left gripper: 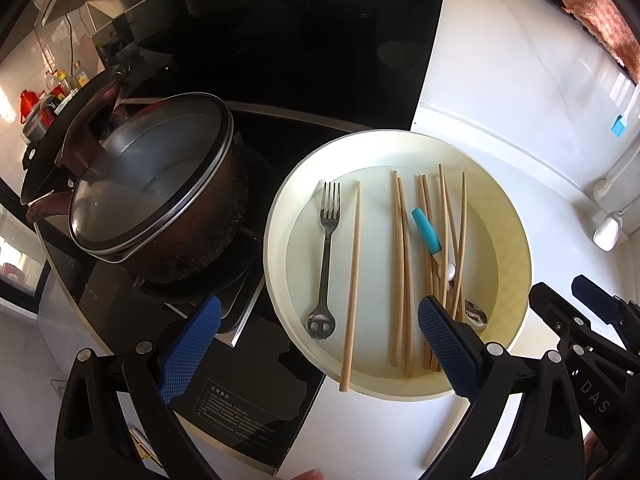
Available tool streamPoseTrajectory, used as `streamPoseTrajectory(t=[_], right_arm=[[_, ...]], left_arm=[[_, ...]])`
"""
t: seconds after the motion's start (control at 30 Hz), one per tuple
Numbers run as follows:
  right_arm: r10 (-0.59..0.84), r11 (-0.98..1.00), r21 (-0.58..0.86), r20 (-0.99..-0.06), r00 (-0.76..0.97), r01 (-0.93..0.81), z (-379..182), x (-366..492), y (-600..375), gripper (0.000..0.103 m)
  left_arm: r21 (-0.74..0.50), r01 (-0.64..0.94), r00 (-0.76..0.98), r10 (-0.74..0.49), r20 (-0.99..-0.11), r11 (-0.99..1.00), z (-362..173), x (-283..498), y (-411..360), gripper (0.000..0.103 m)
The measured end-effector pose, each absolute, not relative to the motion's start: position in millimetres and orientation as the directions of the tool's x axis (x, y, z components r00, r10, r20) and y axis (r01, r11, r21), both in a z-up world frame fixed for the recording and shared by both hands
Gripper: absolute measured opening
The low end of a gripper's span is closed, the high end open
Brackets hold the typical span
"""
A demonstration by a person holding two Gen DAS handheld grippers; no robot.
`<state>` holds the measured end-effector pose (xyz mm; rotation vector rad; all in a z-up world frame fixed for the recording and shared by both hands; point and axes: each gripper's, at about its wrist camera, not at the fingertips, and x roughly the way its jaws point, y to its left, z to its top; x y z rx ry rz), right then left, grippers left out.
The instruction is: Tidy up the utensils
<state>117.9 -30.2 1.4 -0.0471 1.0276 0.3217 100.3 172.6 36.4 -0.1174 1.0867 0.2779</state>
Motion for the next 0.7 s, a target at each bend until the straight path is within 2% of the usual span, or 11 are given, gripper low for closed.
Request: streamPoseTrajectory(t=[0.3, 0.7], right_arm=[[0.241, 0.952, 0.110, -0.848, 0.472, -0.287, 0.4, 118.7, -29.4, 0.062], [0.243, 0.950, 0.111, -0.847, 0.472, -0.291, -0.3, 118.2, -28.4, 0.062]], left_arm=[[0.002, -0.266, 0.467, 0.131, -0.875, 0.964, 37.5, 97.9, 173.0, 0.097], [0.028, -0.290, 0.437, 0.158, -0.886, 0.957, 38.5, 101.0, 175.4, 0.097]])
